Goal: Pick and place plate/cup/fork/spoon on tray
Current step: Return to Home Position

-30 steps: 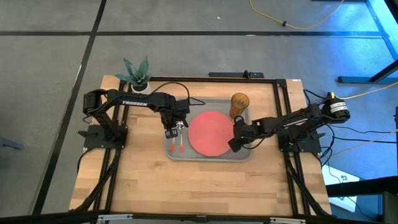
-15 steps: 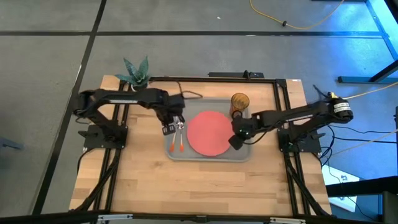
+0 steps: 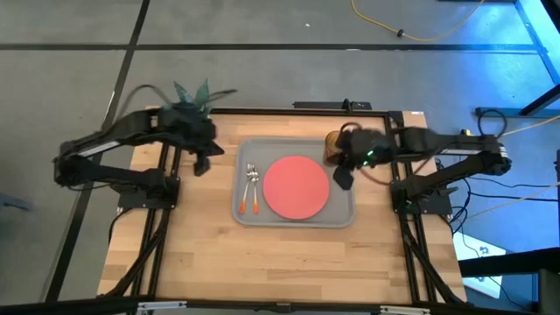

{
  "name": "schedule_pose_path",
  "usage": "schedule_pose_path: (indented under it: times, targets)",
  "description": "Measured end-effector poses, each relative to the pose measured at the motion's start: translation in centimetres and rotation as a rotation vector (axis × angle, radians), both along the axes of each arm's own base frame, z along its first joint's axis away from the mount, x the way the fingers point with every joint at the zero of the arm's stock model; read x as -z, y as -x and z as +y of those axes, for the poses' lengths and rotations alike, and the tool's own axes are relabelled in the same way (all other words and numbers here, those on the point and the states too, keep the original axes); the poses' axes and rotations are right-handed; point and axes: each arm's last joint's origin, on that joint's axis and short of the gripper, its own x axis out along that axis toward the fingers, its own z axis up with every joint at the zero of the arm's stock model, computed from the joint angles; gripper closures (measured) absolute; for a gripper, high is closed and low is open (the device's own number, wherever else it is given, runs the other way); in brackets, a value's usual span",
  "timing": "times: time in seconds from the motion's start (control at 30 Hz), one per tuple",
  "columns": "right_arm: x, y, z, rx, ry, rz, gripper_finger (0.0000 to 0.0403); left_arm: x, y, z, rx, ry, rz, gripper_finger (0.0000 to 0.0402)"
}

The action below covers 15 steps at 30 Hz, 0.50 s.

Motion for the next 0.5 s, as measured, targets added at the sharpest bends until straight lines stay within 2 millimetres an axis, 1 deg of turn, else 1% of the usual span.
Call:
schedule_pose_path:
  times: [0.1, 0.2, 0.27, 0.37, 0.5]
  targets:
    - [-3.1, 1.1, -0.4, -0.038, 0.069, -0.099, 0.0399, -1.5, 2.4, -0.7, -0.002, -0.035, -0.108, 0.0402]
    - [-5.1, 2.7, -1.0, -0.080, 0.136, -0.168, 0.0399, -2.7, 4.4, -1.4, 0.013, -0.062, -0.218, 0.0402]
    - [-6.0, 4.2, -1.7, -0.077, 0.168, -0.202, 0.0399, -3.5, 5.8, -1.8, 0.028, -0.085, -0.294, 0.0402]
    - [-6.9, 6.5, -2.8, -0.081, 0.185, -0.246, 0.0399, -4.3, 7.2, -2.2, 0.027, -0.116, -0.381, 0.0402]
    - [-7.9, 9.5, -3.7, -0.125, 0.221, -0.298, 0.0401, -5.2, 8.8, -2.5, -0.058, -0.185, -0.474, 0.0402]
